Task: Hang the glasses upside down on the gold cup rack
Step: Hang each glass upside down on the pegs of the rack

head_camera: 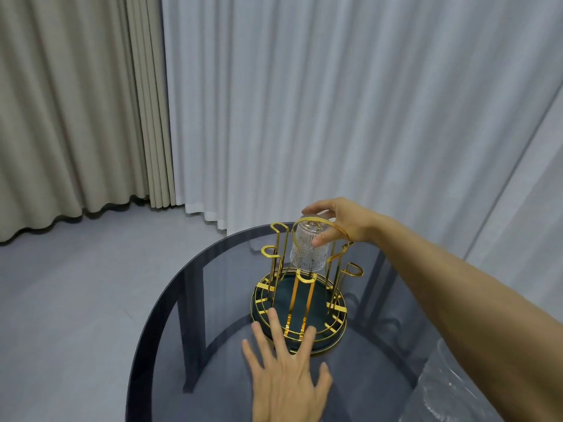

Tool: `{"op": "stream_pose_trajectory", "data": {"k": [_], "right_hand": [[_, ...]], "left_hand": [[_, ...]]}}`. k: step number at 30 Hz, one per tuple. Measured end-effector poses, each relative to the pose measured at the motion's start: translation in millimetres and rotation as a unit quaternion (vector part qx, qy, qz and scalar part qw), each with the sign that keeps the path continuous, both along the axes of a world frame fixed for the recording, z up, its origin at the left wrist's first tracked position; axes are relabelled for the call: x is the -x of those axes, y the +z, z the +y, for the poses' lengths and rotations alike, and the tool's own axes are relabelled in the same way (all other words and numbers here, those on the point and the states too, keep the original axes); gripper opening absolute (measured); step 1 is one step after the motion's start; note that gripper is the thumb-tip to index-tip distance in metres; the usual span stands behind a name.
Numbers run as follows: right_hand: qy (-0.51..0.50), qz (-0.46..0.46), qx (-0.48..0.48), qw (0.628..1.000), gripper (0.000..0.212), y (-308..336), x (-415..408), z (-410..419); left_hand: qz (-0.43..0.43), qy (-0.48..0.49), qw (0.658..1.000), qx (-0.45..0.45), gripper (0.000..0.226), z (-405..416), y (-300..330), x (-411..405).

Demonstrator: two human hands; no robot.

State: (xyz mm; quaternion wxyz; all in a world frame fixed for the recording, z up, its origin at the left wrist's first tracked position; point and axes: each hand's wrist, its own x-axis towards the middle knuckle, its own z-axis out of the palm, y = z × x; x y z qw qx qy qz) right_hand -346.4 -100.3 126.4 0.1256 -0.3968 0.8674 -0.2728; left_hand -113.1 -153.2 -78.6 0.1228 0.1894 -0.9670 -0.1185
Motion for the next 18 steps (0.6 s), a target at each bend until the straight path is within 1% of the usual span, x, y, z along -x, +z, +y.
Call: {"op": "stream_pose_trajectory", "data": {"k": [6,10,11,13,16,18], "right_hand": [[0.015,-0.023,-0.007,1.000,0.078,-6.7,2.4,3.0],[0.008,-0.078,0.032,0.996,0.084,-2.4,-7.1,13.8],[-0.002,-0.086,0.049,0.995,0.083,-1.3,-11.8,21.8],[-0.026,-0.070,0.083,0.994,0.073,-1.6,-22.2,38.8],[-0.090,-0.002,0.139,0.986,0.048,-4.3,-49.8,74.0],[-0.123,0.042,0.155,0.979,0.038,-4.4,-78.3,103.6]], "left_hand": [[0.016,0.003,1.000,0.018,0.062,-0.4,0.8,0.2],[0.043,0.004,0.999,0.001,0.061,-1.6,-1.2,-1.6],[0.026,0.000,1.000,0.001,0.064,-1.5,-3.4,-2.5],[-0.025,-0.015,0.999,-0.024,0.068,-3.8,-8.9,-1.8],[-0.042,-0.027,0.998,-0.030,0.065,-3.6,2.0,-7.2],[-0.046,-0.022,0.998,-0.041,0.064,4.1,17.3,-17.9]]}}
